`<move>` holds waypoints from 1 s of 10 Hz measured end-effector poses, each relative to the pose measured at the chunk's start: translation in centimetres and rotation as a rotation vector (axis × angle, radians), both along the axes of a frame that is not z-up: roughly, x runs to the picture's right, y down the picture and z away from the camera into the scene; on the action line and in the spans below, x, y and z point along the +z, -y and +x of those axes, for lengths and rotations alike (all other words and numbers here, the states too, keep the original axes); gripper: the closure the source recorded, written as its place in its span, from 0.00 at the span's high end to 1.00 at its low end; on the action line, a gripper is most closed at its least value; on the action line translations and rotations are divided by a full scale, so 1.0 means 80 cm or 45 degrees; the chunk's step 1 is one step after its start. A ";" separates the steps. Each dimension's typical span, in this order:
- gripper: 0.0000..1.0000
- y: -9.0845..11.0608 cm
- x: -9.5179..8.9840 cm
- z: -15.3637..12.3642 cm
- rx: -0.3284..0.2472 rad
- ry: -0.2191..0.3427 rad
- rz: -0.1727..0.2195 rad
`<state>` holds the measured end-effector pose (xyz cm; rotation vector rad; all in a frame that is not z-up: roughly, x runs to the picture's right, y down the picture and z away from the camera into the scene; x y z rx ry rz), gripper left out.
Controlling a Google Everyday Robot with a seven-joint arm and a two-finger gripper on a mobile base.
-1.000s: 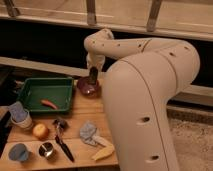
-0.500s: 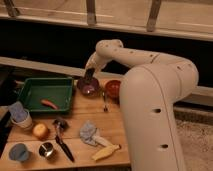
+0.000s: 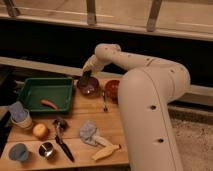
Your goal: Place eraser in purple bowl
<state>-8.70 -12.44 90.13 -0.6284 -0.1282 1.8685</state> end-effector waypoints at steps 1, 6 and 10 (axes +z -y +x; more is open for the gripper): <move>0.53 0.002 0.005 0.003 0.016 0.000 0.001; 0.72 0.000 0.011 0.002 0.044 -0.010 -0.007; 0.72 0.001 0.011 0.003 0.045 -0.011 -0.006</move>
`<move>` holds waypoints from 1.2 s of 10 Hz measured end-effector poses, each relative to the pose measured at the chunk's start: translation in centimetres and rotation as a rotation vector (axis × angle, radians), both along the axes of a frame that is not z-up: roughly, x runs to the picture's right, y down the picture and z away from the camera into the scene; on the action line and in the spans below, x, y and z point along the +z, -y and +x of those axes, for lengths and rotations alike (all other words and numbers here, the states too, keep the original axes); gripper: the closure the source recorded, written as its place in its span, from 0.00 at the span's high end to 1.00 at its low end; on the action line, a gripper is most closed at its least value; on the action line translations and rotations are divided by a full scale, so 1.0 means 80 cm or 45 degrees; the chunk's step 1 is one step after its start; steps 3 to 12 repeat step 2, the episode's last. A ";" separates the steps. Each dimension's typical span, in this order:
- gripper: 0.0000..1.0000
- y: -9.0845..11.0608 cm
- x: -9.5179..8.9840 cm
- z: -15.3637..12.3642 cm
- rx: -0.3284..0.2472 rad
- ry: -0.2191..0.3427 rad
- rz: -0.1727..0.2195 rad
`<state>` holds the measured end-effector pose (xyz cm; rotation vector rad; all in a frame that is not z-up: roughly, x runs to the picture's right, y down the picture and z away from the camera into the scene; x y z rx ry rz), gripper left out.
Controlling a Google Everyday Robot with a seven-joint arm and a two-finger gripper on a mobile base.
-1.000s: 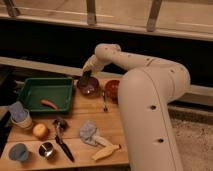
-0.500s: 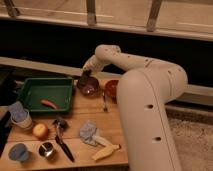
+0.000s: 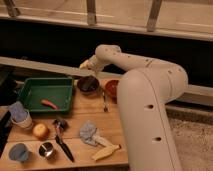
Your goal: Place eraser in purple bowl
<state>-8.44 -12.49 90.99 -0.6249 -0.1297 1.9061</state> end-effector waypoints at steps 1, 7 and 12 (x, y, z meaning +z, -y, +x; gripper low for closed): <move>0.72 0.000 0.000 0.001 0.001 -0.002 0.000; 0.72 0.000 0.000 0.001 0.000 -0.001 0.000; 0.72 0.000 0.000 0.001 0.000 -0.001 0.000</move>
